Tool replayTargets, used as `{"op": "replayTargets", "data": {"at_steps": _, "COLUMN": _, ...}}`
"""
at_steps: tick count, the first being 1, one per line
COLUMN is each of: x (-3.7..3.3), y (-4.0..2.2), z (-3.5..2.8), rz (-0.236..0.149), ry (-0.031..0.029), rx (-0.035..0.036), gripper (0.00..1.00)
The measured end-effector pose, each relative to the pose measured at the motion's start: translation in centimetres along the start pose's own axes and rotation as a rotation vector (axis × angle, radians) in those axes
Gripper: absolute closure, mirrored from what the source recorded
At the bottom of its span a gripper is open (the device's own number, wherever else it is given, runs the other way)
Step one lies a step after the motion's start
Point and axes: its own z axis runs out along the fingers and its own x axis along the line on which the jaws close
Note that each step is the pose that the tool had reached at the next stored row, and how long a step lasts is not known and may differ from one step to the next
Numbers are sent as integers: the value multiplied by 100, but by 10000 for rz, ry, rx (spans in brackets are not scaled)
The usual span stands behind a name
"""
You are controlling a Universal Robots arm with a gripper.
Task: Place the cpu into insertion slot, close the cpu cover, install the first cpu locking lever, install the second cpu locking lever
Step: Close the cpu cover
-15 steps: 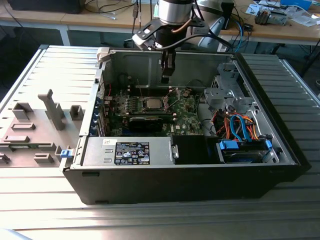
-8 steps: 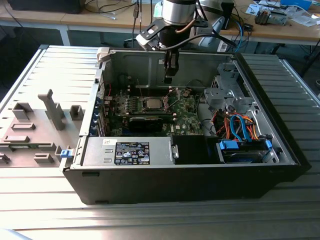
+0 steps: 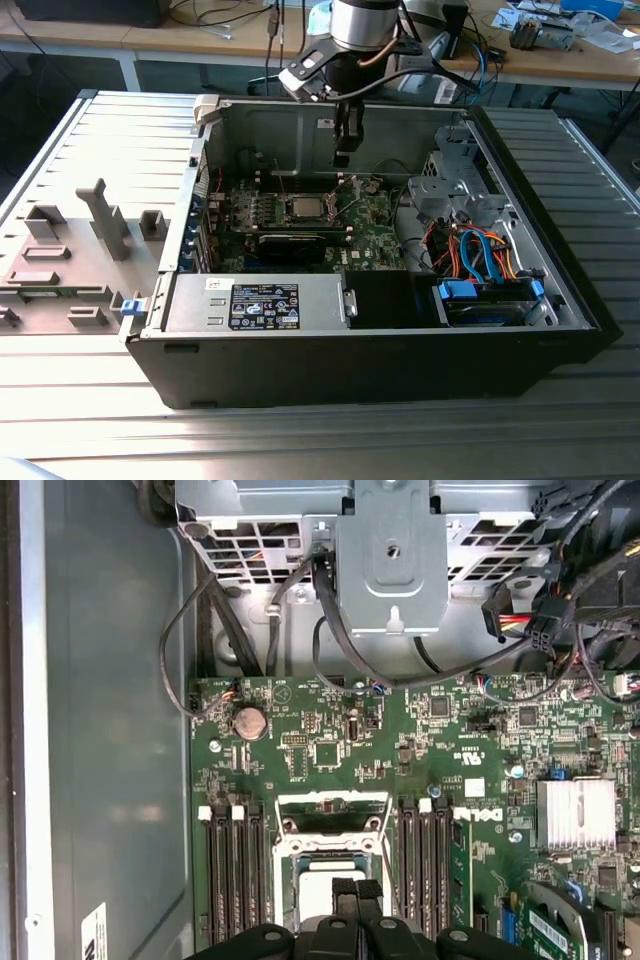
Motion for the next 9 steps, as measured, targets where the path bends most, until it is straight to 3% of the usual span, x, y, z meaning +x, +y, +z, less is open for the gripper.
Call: {"op": "replayTargets", "data": {"at_steps": 9, "x": 2, "y": 130, "z": -2, "rz": 0, "ry": -5, "rx": 1, "gripper": 89}}
